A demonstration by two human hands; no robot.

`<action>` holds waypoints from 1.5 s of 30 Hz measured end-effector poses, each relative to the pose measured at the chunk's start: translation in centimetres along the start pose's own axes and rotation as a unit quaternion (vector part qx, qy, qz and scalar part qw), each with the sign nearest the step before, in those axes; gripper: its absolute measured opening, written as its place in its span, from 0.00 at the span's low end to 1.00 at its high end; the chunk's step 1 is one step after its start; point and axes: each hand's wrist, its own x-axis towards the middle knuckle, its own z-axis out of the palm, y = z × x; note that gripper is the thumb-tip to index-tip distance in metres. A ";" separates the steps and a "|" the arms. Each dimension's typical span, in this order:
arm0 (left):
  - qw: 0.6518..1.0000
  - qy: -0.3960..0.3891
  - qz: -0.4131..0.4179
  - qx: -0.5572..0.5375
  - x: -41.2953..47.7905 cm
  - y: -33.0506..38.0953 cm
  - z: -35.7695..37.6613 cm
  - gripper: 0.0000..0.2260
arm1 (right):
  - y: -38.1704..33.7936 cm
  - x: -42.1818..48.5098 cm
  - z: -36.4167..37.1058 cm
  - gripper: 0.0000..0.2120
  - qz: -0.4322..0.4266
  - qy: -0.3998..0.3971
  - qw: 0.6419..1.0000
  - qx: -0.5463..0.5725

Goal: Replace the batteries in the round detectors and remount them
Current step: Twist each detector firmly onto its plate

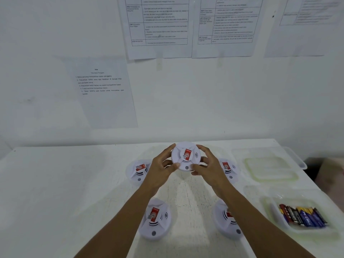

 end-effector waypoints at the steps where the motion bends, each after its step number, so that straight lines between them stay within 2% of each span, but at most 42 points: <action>1: 1.000 0.000 -0.001 0.001 0.0 0.0 0.0 0.22 | 0.0 0.0 0.0 0.28 0.000 -0.001 1.000 0.000; 15: 1.000 0.003 0.000 0.012 0.3 -0.5 -0.3 0.22 | -0.2 0.2 -0.3 0.26 -0.006 -0.017 1.000 -0.019; 45: 1.000 0.001 -0.015 0.022 0.5 -1.5 -0.7 0.29 | -0.1 -0.1 -0.8 0.26 -0.013 -0.021 0.998 -0.051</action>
